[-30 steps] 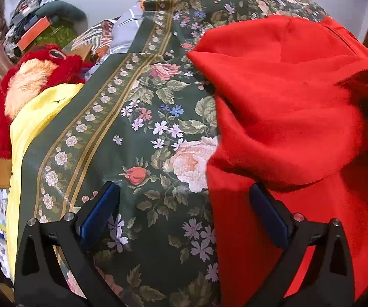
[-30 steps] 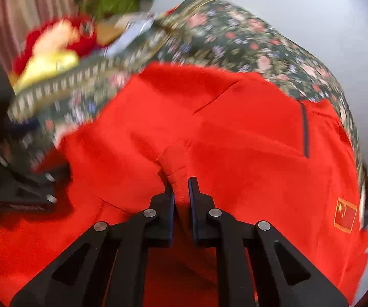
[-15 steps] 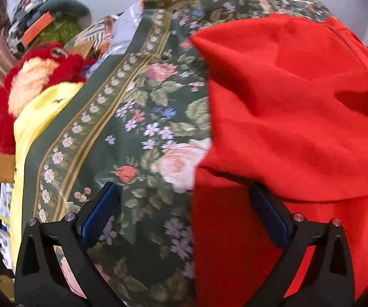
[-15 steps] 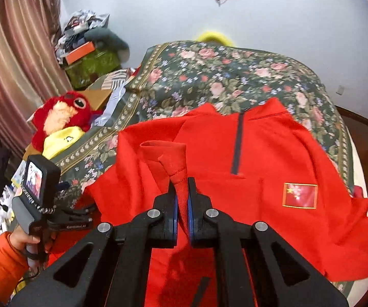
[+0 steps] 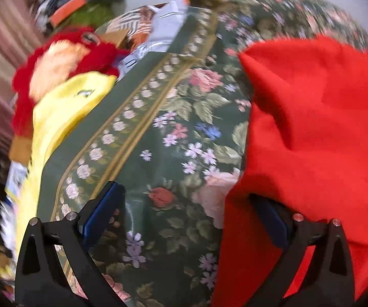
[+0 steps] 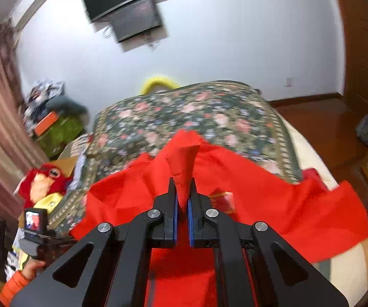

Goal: Fold large clothes

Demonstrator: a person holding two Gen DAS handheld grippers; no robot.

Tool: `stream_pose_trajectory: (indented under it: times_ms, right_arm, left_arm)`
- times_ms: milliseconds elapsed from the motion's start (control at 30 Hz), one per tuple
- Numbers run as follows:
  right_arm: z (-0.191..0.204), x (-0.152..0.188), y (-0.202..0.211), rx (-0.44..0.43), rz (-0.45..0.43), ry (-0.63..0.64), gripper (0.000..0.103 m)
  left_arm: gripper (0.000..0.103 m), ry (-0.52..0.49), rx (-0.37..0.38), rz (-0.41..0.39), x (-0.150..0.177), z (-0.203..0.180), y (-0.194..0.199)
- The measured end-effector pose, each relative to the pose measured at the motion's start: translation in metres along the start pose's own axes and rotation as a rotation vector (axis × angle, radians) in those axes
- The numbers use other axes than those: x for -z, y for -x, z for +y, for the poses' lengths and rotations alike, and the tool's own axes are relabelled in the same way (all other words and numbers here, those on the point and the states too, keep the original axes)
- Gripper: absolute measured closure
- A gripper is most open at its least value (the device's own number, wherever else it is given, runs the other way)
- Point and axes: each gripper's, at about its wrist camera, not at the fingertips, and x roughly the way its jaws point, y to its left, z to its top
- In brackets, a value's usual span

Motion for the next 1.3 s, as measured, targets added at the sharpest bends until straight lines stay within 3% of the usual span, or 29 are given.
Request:
stream_pose_trajectory:
  times_ms: [133,400,567,733,800,967,1067,1200,1300]
  right_arm:
    - [-0.029,0.015,0.001,0.035,0.051,-0.042,0.098]
    - [-0.065,0.065,-0.020,0.036,0.261,-0.111,0.098]
    - [-0.083,0.087,-0.022,0.020,0.367,-0.148,0.096]
    - [-0.094,0.098,-0.020,0.008,0.436,-0.190,0.095]
    - [-0.097,0.101,-0.016,0.002,0.450,-0.194,0.091]
    - [-0.099,0.101,-0.002,-0.025,0.465,-0.176,0.066]
    - [-0.097,0.096,0.010,-0.013,0.435,-0.126,0.056]
    - [-0.101,0.084,0.032,-0.018,0.377,-0.071,0.050]
    - [-0.111,0.075,0.046,0.002,0.320,-0.078,0.036]
  left_arm:
    - [0.003,0.005,-0.056,-0.046,0.002,0.000,0.014]
    - [0.003,0.061,-0.137,-0.072,0.009,0.019,0.030]
    - [0.003,0.112,-0.061,-0.035,0.013,0.039,0.038]
    - [0.003,0.011,-0.037,-0.082,0.024,0.023,0.069]
    - [0.003,-0.026,-0.008,-0.090,0.028,0.014,0.080]
    - [0.003,-0.086,0.091,-0.103,0.031,-0.021,0.109]
    - [0.003,-0.105,0.159,-0.112,0.029,-0.045,0.126]
    - [0.003,-0.137,0.253,-0.133,0.025,-0.083,0.149]
    - [0.003,-0.155,0.305,-0.147,0.023,-0.110,0.163]
